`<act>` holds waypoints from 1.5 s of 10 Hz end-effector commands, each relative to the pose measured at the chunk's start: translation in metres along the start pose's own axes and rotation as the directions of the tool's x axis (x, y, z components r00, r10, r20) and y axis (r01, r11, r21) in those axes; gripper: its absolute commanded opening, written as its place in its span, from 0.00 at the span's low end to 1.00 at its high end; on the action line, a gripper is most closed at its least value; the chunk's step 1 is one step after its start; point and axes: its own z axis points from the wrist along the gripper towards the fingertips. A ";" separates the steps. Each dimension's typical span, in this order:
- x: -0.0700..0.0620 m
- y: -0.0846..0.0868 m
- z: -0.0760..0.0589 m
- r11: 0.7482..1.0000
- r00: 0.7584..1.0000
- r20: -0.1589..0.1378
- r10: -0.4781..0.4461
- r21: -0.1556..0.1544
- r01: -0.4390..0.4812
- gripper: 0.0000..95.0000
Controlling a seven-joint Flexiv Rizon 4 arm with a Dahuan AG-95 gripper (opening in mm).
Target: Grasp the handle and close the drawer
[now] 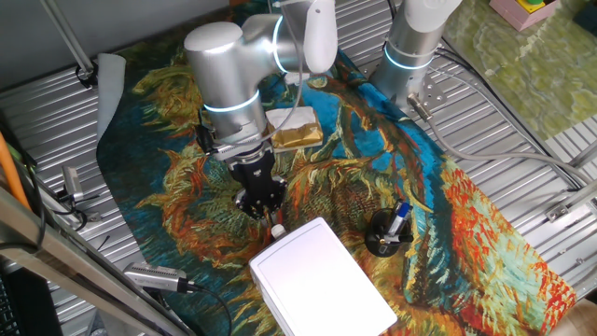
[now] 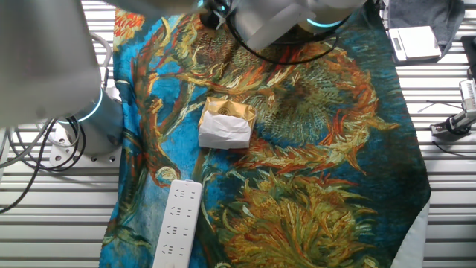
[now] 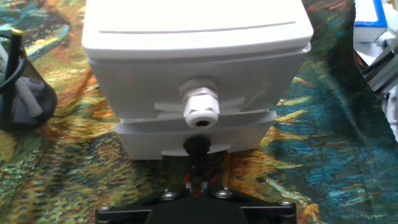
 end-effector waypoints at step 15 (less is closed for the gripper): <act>-0.013 -0.006 0.013 1.000 1.000 0.009 0.011 0.007 -0.011 0.80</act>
